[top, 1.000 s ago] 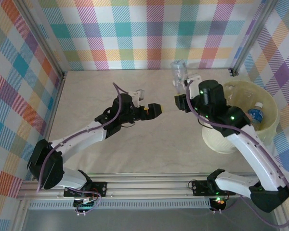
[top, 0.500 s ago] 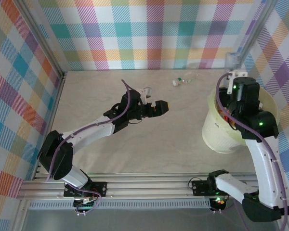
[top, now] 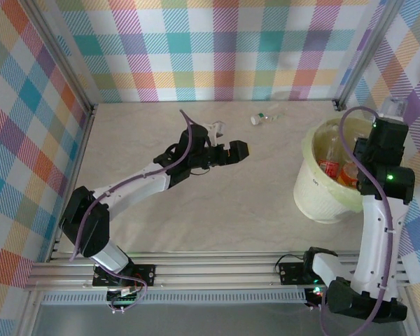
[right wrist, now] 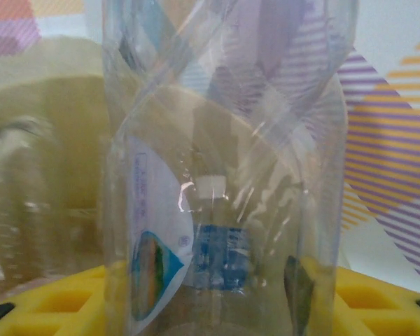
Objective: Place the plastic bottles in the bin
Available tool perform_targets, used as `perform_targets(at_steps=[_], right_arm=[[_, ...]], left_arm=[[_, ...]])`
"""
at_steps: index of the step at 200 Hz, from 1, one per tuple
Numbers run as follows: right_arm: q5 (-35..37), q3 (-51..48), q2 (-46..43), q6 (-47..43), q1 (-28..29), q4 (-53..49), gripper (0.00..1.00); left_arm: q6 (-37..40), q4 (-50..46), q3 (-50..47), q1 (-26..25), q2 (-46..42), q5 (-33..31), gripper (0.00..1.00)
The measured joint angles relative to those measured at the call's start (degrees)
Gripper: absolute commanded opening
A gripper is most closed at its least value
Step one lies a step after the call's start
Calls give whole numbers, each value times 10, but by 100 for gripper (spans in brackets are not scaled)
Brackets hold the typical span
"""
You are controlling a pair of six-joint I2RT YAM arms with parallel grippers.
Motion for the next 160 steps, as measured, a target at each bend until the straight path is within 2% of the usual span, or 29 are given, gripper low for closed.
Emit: perform_targets(at_steps=[22, 42, 72, 99, 120, 160], right_arm=[[0, -25, -14, -14, -14, 1, 44], [0, -49, -32, -24, -23, -1, 51], [-3, -37, -28, -18, -29, -29, 72], [-2, -7, -9, 5, -29, -67, 82], [-2, 10, -3, 18, -29, -85, 86], [-45, 18, -4, 44, -29, -90, 85]], left_arm=[[-5, -5, 12, 0, 15, 7, 100], [-19, -4, 19, 0, 31, 15, 100], [-38, -1, 23, -3, 54, 24, 100], [-43, 0, 26, -7, 56, 25, 100], [-43, 1, 30, -7, 56, 25, 100], [-45, 1, 34, -8, 57, 25, 100]])
